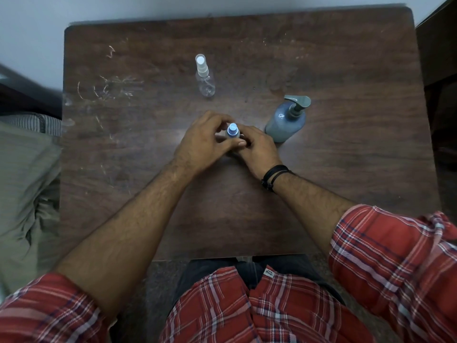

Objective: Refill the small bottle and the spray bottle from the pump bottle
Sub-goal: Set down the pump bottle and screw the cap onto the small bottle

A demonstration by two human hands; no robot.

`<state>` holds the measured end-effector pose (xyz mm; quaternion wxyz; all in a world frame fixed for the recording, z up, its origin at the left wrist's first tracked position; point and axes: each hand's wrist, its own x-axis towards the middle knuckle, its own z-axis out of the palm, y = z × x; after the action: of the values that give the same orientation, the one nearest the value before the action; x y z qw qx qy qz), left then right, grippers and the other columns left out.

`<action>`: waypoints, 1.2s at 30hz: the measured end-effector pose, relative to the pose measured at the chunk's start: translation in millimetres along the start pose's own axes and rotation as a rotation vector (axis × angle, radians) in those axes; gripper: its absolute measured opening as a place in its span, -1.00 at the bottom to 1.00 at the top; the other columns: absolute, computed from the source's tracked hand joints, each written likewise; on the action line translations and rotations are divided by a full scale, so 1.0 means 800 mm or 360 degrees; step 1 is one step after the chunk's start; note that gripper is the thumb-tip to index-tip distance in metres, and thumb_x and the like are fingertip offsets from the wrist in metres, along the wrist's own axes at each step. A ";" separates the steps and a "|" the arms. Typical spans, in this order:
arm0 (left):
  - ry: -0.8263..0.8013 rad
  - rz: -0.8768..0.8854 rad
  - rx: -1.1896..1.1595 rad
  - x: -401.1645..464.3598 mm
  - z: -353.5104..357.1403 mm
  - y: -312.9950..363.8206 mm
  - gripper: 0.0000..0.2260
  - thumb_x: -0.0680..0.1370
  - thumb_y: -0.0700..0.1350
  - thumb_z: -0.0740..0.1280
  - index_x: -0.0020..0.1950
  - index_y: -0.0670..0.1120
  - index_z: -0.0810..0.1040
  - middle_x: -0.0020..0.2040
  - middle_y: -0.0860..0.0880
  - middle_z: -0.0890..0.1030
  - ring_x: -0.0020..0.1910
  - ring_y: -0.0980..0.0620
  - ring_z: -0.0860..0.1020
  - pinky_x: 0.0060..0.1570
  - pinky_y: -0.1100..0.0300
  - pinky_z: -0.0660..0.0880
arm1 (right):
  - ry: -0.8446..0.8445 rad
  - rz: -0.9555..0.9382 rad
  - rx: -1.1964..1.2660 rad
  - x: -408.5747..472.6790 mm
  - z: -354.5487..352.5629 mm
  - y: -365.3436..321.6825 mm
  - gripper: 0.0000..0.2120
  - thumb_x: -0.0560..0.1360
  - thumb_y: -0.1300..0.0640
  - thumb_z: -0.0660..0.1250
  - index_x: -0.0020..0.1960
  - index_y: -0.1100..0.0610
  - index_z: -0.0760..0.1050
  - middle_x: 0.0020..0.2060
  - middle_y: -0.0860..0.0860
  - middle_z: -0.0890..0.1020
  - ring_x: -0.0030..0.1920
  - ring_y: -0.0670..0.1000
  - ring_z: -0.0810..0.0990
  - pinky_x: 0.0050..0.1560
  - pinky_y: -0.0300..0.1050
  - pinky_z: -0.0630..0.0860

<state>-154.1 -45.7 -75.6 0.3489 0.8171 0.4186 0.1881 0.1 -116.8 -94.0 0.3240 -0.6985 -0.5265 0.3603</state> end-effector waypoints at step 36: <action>0.0303 -0.0198 -0.0180 -0.024 0.022 0.014 -0.72 0.54 0.02 0.46 0.19 -0.07 0.64 0.02 -0.01 0.57 -0.02 0.14 0.55 -0.02 0.26 0.51 | 0.0033 -0.0003 0.0043 0.002 0.005 0.003 -0.64 0.48 0.15 0.41 0.27 0.02 0.59 0.08 -0.02 0.66 0.04 -0.09 0.59 0.10 -0.32 0.46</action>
<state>-148.6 -73.0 -79.6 0.3642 0.7469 0.4885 0.2660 -2.1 -115.7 -98.3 0.3392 -0.6974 -0.5188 0.3598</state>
